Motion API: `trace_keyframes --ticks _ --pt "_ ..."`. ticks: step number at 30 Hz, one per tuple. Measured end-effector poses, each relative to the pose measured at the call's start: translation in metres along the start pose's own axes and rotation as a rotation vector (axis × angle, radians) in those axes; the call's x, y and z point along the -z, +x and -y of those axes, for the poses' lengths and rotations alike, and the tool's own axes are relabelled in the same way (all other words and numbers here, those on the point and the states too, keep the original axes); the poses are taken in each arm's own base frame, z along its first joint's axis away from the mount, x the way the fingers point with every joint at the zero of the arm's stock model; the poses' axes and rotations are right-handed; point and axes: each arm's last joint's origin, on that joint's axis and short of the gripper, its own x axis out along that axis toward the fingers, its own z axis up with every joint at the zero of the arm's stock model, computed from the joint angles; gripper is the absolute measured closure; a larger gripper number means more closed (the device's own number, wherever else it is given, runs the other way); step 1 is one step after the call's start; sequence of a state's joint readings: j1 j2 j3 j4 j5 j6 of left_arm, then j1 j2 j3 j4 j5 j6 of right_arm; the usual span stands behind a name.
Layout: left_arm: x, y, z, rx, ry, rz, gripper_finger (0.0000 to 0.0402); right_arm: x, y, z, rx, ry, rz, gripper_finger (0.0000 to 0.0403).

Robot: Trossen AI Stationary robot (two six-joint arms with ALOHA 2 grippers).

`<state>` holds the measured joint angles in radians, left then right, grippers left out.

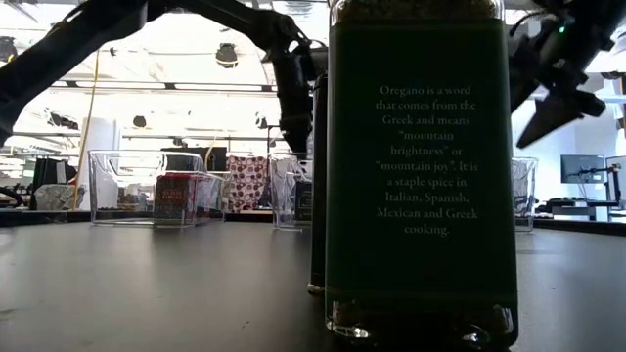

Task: Sort spices by type
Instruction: Put the green seasoning bottle into the right transparent bin

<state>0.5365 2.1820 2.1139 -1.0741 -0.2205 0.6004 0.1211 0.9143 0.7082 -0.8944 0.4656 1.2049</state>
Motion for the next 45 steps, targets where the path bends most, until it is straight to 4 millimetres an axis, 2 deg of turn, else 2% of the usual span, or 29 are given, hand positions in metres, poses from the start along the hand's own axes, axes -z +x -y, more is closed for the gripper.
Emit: trace_keyframes --ticks 4,9,16,19,22,31,34,37,41,45 --pt "0.002 -0.024 -0.003 -0.02 -0.073 0.034 0.0207 -0.002 -0.014 -0.003 -0.045 -0.044 0.073 0.0074" --pt "0.004 -0.066 -0.002 -0.044 -0.241 0.119 0.0207 -0.001 -0.024 -0.002 -0.085 -0.108 0.133 0.0074" --pt "0.0 -0.129 0.026 0.124 -0.386 0.296 0.0207 0.006 -0.028 -0.005 -0.127 -0.214 0.126 0.0074" --pt "-0.007 -0.151 0.052 0.161 -0.367 0.346 0.0207 0.011 -0.031 -0.008 -0.16 -0.24 0.117 0.0074" --pt "-0.015 -0.163 0.086 0.208 -0.296 0.363 0.0207 0.018 -0.037 -0.012 -0.225 -0.28 0.108 0.0074" --pt "-0.029 -0.145 0.209 0.369 -0.287 0.393 0.0207 0.048 -0.059 -0.029 -0.468 -0.408 0.065 0.0076" --pt "-0.022 -0.149 0.244 0.384 -0.305 0.426 0.0207 0.058 -0.062 -0.036 -0.524 -0.443 0.056 0.0079" --pt "-0.01 -0.157 0.268 0.349 -0.342 0.459 0.0207 0.065 -0.063 -0.044 -0.564 -0.465 0.059 0.008" --pt "0.013 -0.174 0.289 0.302 -0.381 0.536 0.0207 0.068 -0.061 -0.057 -0.606 -0.464 0.088 0.0081" --pt "0.038 -0.182 0.301 0.355 -0.372 0.638 0.0207 0.069 -0.056 -0.072 -0.647 -0.449 0.131 0.0081"
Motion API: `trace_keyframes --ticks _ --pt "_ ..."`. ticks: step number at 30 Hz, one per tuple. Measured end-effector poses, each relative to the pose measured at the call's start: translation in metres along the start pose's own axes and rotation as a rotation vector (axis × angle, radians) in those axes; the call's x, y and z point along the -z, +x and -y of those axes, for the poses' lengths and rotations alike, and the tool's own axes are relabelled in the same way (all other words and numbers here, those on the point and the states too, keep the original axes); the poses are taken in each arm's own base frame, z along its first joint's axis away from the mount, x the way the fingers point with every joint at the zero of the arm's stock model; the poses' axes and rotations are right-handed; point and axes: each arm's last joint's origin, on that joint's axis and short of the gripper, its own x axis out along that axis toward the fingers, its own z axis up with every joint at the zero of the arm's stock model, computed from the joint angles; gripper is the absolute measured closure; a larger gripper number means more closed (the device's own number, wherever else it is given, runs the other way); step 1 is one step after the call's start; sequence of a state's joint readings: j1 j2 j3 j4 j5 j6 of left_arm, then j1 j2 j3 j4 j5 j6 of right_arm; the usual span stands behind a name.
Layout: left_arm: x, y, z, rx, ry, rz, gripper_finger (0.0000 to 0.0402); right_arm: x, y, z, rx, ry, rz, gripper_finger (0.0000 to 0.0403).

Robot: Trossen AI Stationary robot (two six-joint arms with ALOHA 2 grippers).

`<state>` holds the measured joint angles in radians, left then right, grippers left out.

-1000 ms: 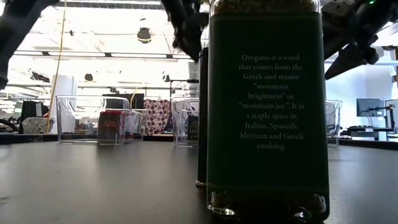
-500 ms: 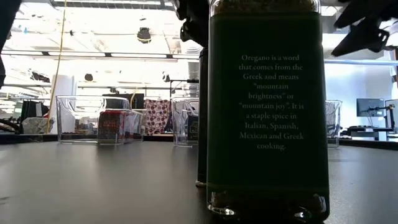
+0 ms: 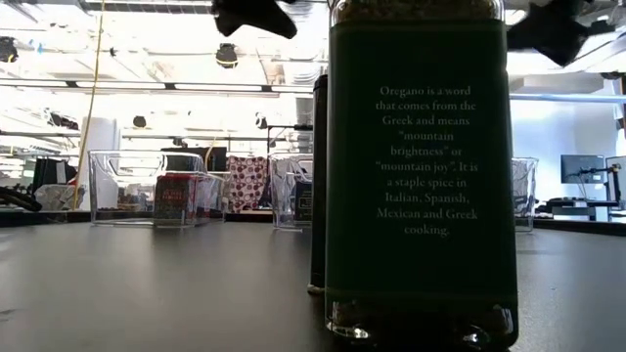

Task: Sort spices by type
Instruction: Put the green seasoning bottle into the right transparent bin

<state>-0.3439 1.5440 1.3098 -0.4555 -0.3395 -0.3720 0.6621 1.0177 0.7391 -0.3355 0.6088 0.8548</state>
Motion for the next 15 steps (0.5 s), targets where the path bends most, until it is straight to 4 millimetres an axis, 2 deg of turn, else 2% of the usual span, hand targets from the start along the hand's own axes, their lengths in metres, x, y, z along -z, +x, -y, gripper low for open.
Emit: trace_keyframes --ticks 4,8,12,15 --pt "0.023 -0.013 -0.002 0.109 0.003 0.061 0.0207 -0.004 0.014 -0.008 -0.032 -0.058 0.06 0.0081" --pt "0.049 -0.023 -0.008 0.253 -0.011 0.09 0.0207 -0.013 0.03 -0.019 -0.06 -0.213 0.158 0.0081" --pt "0.074 -0.04 -0.013 0.337 -0.005 0.114 0.0207 -0.04 0.045 -0.043 -0.045 -0.387 0.225 0.0081" --pt "0.093 -0.055 -0.02 0.366 0.009 0.119 0.0207 -0.065 0.06 -0.065 -0.036 -0.52 0.197 0.0081"
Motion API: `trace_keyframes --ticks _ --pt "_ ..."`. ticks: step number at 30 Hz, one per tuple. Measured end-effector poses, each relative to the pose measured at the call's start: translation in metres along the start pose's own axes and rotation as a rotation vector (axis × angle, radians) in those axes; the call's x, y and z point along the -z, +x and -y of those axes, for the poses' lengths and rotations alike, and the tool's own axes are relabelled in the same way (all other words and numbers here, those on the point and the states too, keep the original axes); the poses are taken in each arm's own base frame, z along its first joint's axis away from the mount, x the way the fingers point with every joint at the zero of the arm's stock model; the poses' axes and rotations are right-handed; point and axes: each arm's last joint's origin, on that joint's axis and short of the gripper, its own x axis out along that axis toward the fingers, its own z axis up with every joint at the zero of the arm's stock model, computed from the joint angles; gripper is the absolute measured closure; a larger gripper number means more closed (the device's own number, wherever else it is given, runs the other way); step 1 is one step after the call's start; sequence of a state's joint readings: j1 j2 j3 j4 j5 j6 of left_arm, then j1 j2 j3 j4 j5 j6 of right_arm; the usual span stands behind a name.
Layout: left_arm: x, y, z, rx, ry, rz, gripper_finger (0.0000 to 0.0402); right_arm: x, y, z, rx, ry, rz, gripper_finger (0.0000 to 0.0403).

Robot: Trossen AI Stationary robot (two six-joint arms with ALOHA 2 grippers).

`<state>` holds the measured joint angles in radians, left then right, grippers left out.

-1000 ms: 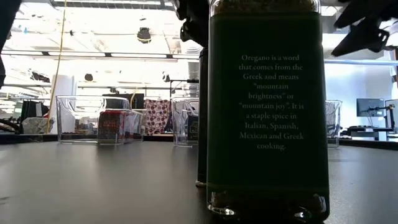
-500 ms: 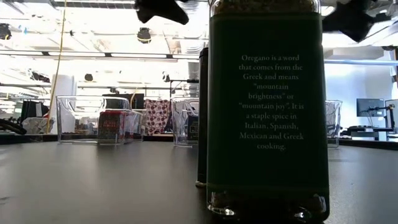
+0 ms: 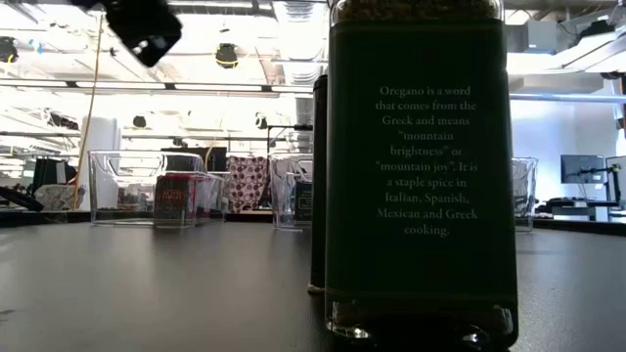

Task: Sort spices by type
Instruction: Put the green seasoning bottle into the right transparent bin

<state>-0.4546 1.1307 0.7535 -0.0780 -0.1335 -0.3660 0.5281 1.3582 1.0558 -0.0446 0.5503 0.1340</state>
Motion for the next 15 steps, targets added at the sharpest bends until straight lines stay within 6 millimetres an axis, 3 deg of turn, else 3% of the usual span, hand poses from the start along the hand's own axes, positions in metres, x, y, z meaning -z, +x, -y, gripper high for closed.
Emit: trace_keyframes --ticks 3,7,11,15 --pt "0.015 -0.014 -0.003 0.017 0.014 -0.002 0.0207 -0.026 0.024 -0.009 -0.046 -0.124 -0.09 0.0081" --pt "0.033 -0.026 -0.01 0.005 0.013 -0.06 0.0207 -0.045 0.053 -0.023 -0.152 -0.291 -0.272 0.0081" --pt "0.046 -0.029 -0.014 -0.005 -0.03 -0.109 0.0207 -0.058 0.071 -0.035 -0.222 -0.524 -0.383 0.0081" --pt "0.05 -0.03 -0.014 0.03 -0.031 -0.17 0.0207 -0.055 0.085 -0.05 -0.302 -0.798 -0.465 0.0081"
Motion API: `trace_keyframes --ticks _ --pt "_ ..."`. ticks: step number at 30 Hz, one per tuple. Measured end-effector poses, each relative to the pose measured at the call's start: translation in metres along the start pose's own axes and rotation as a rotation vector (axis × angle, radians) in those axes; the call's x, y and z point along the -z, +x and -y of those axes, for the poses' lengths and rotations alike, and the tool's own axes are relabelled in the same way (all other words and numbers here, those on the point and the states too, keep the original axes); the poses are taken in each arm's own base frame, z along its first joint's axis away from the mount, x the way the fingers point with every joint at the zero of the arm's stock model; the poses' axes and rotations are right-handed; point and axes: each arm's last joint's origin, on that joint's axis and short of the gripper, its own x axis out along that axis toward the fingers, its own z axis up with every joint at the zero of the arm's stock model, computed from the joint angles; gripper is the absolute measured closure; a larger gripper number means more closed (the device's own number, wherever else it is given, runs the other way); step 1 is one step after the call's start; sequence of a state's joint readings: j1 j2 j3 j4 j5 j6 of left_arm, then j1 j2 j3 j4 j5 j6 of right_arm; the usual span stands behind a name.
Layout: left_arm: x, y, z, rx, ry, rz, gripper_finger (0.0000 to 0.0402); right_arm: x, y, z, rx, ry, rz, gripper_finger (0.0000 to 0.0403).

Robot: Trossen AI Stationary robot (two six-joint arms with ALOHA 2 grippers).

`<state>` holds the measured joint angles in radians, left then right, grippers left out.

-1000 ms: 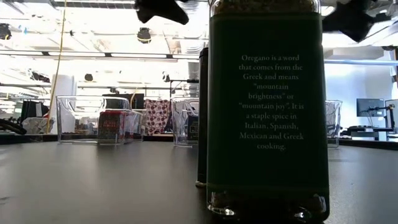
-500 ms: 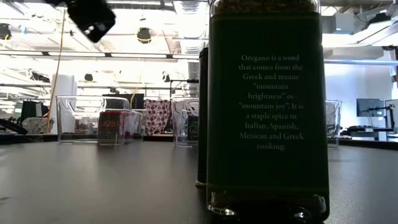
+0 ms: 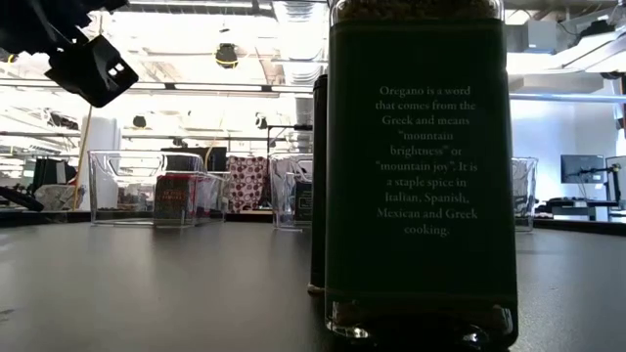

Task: Sort spices by type
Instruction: Put the green seasoning bottle into the right transparent bin

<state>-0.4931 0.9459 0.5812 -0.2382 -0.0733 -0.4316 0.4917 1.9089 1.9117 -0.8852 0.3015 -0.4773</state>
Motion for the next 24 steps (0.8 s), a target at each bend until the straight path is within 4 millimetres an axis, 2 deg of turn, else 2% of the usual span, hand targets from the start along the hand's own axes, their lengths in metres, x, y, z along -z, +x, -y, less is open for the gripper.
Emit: trace_keyframes --ticks 10,14,18,24 --pt "0.0 0.0 0.001 0.016 0.007 -0.004 0.0207 -0.029 0.033 -0.034 -0.173 -0.117 -0.035 0.0081" --pt "0.0 0.0 0.001 0.016 0.007 -0.004 0.0207 -0.036 0.041 -0.05 -0.234 -0.226 -0.065 0.0081" --pt "0.0 0.0 0.001 0.016 0.008 -0.004 0.0207 -0.039 0.059 -0.065 -0.285 -0.291 -0.122 0.0081" --pt "0.0 0.0 0.001 0.016 0.008 -0.004 0.0207 -0.047 0.062 -0.064 -0.35 -0.322 -0.053 0.0081"
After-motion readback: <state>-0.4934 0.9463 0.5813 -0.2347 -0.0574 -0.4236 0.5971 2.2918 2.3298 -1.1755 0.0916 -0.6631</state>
